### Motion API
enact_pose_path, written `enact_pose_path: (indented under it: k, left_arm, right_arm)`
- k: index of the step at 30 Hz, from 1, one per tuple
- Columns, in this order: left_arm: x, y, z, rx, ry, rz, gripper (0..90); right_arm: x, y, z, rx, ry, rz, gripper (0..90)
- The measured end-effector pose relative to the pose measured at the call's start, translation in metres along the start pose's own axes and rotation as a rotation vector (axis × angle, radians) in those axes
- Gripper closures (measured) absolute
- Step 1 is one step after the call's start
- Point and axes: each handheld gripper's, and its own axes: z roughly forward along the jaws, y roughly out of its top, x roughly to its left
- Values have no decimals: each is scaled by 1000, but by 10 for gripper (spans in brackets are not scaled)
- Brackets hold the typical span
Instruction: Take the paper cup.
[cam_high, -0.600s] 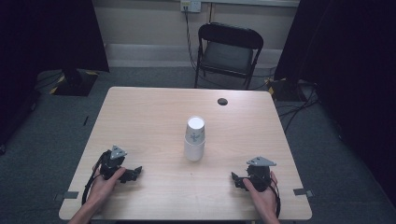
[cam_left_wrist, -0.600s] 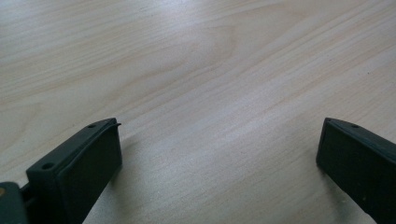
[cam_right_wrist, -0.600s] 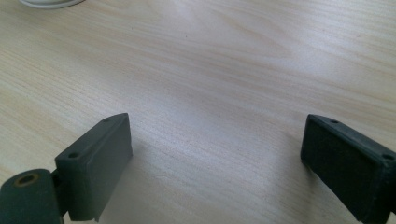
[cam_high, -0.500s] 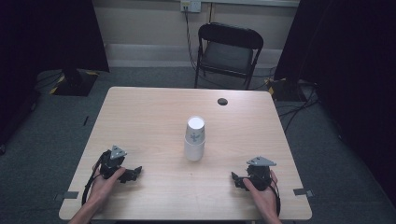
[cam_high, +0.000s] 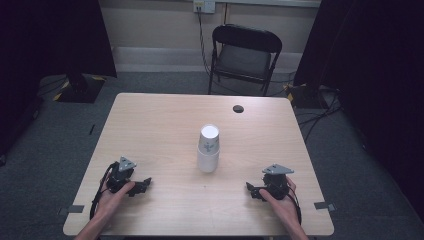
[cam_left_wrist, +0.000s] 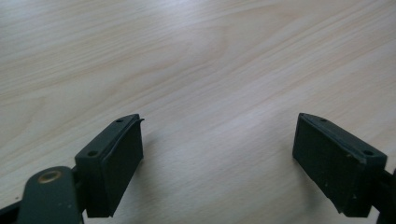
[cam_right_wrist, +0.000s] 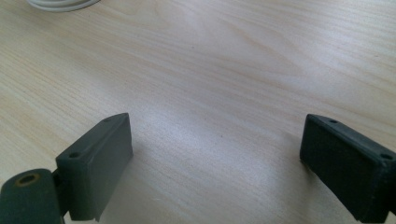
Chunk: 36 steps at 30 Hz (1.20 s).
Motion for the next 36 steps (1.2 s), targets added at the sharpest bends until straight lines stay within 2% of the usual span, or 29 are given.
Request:
enact_pose_path:
  k: [2, 3, 4, 9, 13, 15, 16, 19, 20, 24, 27, 30, 33, 36]
  left_arm:
    - [-2, 3, -4, -20, -27, 4, 164]
    - [-2, 3, -4, -20, -27, 4, 172]
    - [-5, 4, -6, -32, -54, 8, 173]
    - [-9, 9, -11, -54, -90, 27, 173]
    - [-13, 14, -16, -93, -136, 15, 193]
    - [-16, 18, -18, -103, -142, 41, 215]
    - [-18, 19, -19, -107, -132, 55, 215]
    - [-22, 23, -21, -124, -132, 69, 217]
    - [-24, 27, -22, -140, -157, 80, 218]
    - [-32, 36, -22, -164, -183, 94, 232]
    - [-36, 44, -24, -190, -187, 75, 232]
    - [-39, 51, -28, -203, -199, 98, 240]
    - [-40, 55, -30, -231, -228, 103, 240]
    - [-44, 55, -29, -228, -244, 139, 236]
  right_arm:
    - [0, 0, 0, 1, 3, -3, 88]
    - [-1, 0, 0, 3, 8, -5, 88]
    - [-1, 1, 0, 3, 10, -6, 88]
    - [-1, 1, 1, 3, 14, -6, 88]
    - [-1, 1, 1, 3, 14, -6, 88]
    - [-1, 1, 1, 3, 14, -6, 88]
    - [-1, 1, 1, 3, 13, -6, 88]
    - [-1, 1, 1, 3, 13, -6, 88]
    - [-1, 1, 1, 3, 13, -7, 88]
    - [-1, 1, 1, 2, 12, -7, 88]
    - [-1, 1, 1, 2, 13, -7, 88]
    - [-1, 1, 1, 2, 13, -8, 87]
    - [-1, 1, 1, 2, 13, -8, 88]
    - [-1, 1, 1, 0, 12, -10, 87]
